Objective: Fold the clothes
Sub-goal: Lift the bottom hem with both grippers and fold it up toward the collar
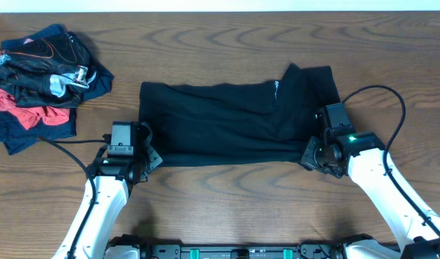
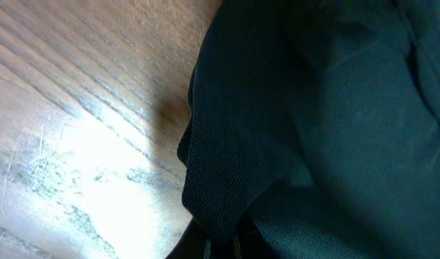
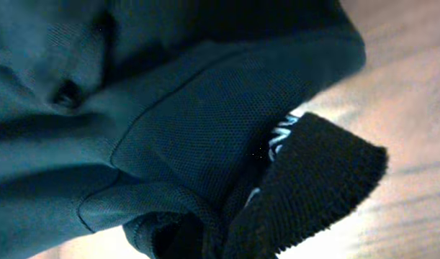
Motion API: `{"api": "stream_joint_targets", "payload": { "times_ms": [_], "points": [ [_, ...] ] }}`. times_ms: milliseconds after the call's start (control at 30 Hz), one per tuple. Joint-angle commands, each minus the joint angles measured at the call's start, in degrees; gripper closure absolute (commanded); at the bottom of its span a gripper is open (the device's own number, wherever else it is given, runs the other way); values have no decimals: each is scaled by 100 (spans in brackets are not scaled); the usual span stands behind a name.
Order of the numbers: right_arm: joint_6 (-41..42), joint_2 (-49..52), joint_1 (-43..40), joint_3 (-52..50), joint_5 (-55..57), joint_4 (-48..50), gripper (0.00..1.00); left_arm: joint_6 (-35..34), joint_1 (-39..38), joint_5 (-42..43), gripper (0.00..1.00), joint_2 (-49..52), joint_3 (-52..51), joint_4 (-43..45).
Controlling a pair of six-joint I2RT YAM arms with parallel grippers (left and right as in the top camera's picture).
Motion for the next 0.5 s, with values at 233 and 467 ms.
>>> {"api": "stream_joint_targets", "payload": {
  "times_ms": [233,467],
  "points": [
    [-629,-37,-61,831,501,466,99,511,-7,-249,94,-48,133,1067],
    [-713,162,-59,835,476,704,99,935,-7,-693,94,87,142,1803]
  ]
}}
